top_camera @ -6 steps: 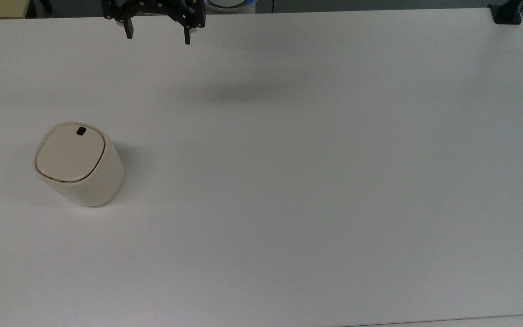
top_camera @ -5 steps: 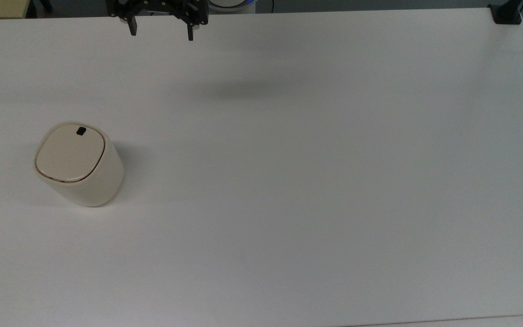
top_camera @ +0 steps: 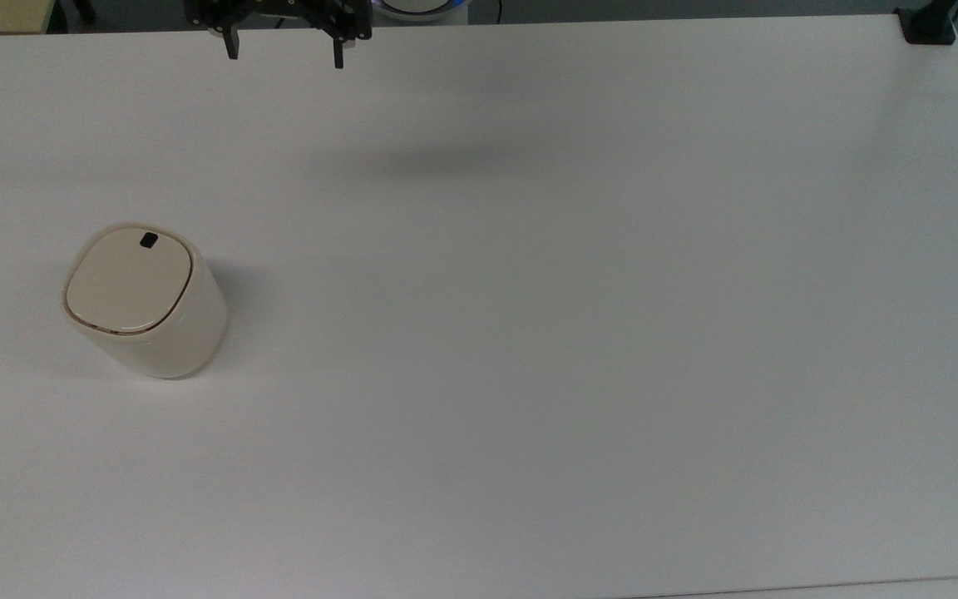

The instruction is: Open the trash bin

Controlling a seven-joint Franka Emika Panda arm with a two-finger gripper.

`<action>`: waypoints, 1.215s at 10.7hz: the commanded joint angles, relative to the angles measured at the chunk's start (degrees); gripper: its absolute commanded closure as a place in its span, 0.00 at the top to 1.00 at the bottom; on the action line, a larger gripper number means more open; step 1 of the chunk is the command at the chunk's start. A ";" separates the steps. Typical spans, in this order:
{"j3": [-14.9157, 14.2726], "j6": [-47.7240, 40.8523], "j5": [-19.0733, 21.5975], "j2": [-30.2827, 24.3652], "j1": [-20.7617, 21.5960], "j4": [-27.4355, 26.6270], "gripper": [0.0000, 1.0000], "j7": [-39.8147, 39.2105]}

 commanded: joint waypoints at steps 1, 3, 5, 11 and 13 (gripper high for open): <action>0.17 -0.08 2.04 -1.31 0.04 -0.33 1.00 -1.50; 0.17 0.70 2.92 -1.31 -0.05 -0.06 1.00 -1.77; 0.17 2.91 3.01 -1.14 -0.05 -0.15 0.42 -3.86; -0.09 5.53 2.84 -0.34 -0.40 -0.24 0.00 -4.14; -0.01 7.38 3.28 0.35 -3.20 -0.24 0.00 -5.27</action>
